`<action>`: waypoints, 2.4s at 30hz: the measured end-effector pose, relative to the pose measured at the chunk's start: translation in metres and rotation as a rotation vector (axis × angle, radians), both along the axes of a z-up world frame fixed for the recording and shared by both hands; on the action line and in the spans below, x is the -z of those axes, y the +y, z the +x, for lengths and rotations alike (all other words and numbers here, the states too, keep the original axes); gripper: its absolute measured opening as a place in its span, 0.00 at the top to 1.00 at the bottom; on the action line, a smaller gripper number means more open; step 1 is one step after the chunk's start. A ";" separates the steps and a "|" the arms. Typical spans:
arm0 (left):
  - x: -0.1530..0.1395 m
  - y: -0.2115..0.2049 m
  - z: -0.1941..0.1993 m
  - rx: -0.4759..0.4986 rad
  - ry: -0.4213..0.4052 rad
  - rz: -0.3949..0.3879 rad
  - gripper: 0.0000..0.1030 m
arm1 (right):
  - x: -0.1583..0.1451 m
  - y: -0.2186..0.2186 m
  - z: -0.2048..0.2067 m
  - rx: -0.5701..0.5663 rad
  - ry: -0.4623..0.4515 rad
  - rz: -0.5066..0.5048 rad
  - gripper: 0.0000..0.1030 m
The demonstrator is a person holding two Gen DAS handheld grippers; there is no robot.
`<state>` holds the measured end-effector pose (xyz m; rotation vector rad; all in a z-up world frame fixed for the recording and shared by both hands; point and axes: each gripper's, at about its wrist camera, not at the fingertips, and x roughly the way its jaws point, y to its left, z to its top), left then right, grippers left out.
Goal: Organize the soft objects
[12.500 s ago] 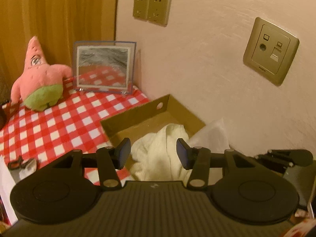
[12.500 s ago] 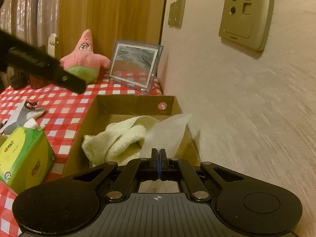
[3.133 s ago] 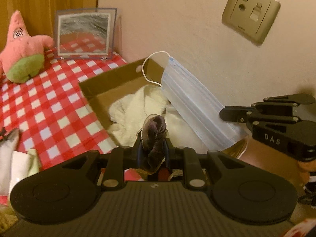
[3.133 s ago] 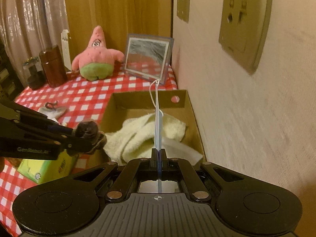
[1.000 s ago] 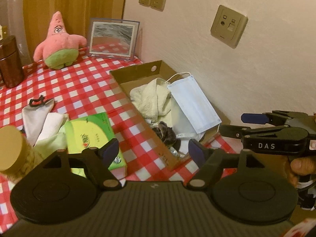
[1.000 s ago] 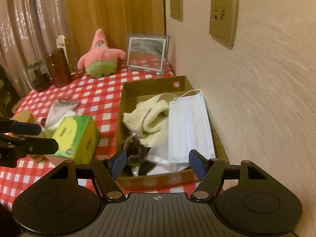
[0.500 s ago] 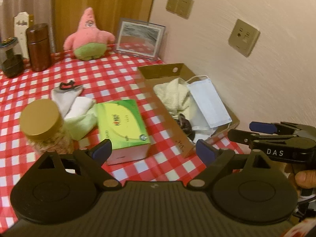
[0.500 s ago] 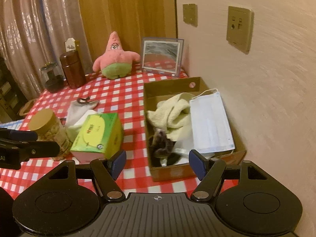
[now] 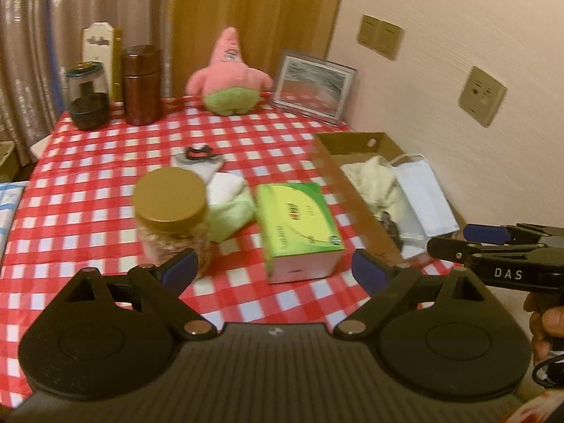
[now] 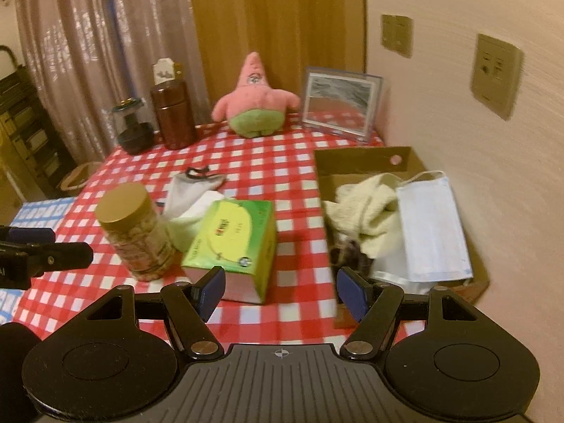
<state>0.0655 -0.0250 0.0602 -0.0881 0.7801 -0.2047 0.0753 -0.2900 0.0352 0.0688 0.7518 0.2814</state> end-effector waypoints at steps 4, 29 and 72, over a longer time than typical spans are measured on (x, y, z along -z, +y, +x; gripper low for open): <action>-0.002 0.017 -0.003 -0.038 -0.010 0.016 0.10 | 0.000 0.014 0.002 -0.029 -0.001 -0.002 0.32; -0.011 0.081 0.012 -0.100 -0.079 0.072 0.11 | -0.005 0.050 0.041 -0.124 -0.042 -0.017 0.32; 0.083 0.159 0.263 0.162 0.162 0.136 0.16 | 0.079 0.152 0.263 -0.682 0.063 -0.316 0.32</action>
